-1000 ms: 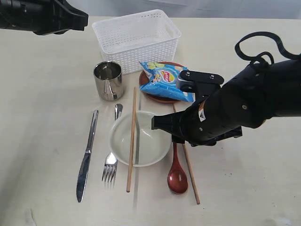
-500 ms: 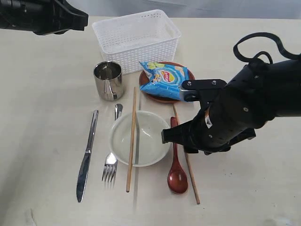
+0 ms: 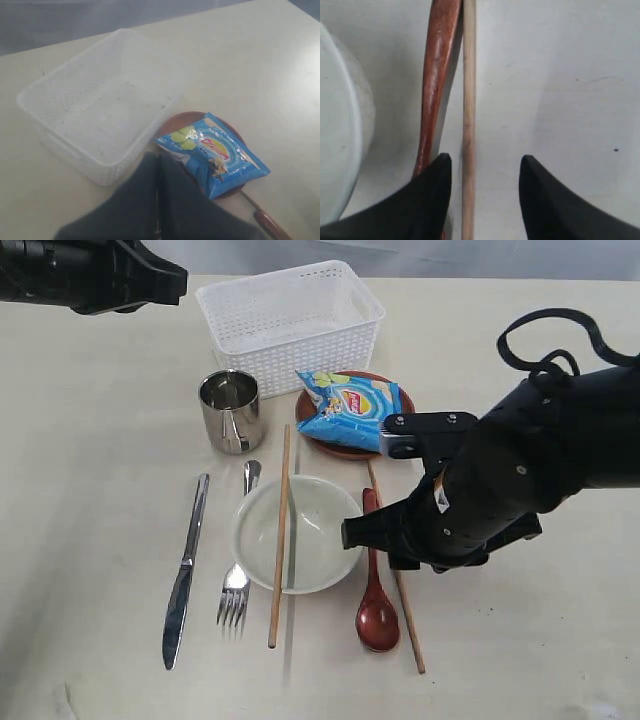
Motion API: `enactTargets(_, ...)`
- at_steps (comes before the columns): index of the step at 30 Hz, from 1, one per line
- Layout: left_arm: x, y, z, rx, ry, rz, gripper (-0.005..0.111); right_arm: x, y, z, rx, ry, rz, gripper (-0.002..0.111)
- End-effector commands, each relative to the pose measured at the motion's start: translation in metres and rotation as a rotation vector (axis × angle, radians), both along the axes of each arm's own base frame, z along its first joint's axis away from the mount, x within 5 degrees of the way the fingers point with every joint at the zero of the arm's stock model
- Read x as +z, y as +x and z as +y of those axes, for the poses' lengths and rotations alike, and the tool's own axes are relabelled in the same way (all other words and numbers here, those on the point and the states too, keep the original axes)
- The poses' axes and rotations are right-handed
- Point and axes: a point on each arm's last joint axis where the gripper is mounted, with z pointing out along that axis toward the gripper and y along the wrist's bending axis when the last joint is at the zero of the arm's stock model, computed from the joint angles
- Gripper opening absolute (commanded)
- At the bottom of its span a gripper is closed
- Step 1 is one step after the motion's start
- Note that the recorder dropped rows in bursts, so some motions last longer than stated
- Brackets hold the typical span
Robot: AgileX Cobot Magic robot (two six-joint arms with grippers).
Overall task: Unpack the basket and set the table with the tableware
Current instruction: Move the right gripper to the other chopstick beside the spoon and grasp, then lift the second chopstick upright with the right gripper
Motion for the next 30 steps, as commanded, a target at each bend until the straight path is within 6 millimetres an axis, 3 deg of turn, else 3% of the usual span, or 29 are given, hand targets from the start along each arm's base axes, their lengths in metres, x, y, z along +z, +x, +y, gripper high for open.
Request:
enactTargets(1,-0.001,-0.002,0.001,0.005,-0.001,0.004,0.000,-0.004,-0.003,-0.003,0.015,-0.007,0.004,0.042)
enactTargets(10,-0.001,-0.002,0.001,0.005,-0.001,0.004,0.000,-0.016,-0.011,-0.010,0.019,0.014,-0.009,0.042)
enactTargets(25,-0.001,-0.002,0.001,0.005,-0.001,0.004,0.000,-0.013,-0.006,-0.004,0.000,0.080,-0.057,0.042)
enactTargets(30,-0.001,-0.002,0.001,0.005,-0.001,0.004,0.000,-0.020,-0.006,-0.004,0.000,0.061,-0.036,0.033)
